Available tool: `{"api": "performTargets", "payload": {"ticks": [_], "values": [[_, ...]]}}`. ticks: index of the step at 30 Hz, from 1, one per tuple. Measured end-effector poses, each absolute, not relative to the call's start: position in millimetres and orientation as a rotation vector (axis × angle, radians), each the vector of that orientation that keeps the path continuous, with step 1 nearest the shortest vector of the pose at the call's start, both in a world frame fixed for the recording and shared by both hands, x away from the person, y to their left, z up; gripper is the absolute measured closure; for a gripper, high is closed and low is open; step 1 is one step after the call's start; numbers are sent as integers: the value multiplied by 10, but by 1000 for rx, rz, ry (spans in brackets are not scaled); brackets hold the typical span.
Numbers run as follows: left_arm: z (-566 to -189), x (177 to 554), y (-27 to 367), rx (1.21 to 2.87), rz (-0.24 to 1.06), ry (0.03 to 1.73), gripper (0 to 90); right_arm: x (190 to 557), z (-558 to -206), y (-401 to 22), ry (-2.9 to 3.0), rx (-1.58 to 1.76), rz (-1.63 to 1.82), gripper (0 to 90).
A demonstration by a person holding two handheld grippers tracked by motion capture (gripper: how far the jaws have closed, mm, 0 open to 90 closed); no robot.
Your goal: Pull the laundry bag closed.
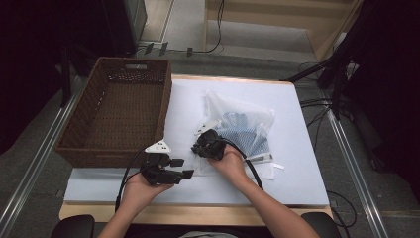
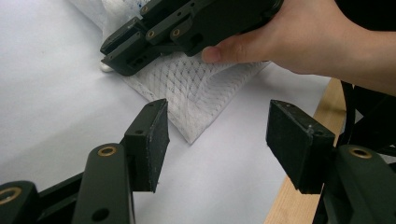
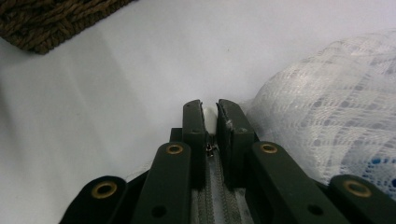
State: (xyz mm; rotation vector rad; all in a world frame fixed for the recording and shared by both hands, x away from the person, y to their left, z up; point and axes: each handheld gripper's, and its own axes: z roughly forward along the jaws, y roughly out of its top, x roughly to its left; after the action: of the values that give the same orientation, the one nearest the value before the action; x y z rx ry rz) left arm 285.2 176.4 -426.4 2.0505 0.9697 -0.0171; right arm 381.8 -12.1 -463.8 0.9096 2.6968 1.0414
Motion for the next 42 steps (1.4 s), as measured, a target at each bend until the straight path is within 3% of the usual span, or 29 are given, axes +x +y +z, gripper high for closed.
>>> {"api": "performTargets", "payload": {"ticks": [24,42], "values": [[-4338,2923,1704,2064,9,994,417,3776,-4455,-295,2738,918,1210,884],[-4307,3074,1434,2078,57,950,425,3667,-4195,-566,2697,918,1403,883]]}}
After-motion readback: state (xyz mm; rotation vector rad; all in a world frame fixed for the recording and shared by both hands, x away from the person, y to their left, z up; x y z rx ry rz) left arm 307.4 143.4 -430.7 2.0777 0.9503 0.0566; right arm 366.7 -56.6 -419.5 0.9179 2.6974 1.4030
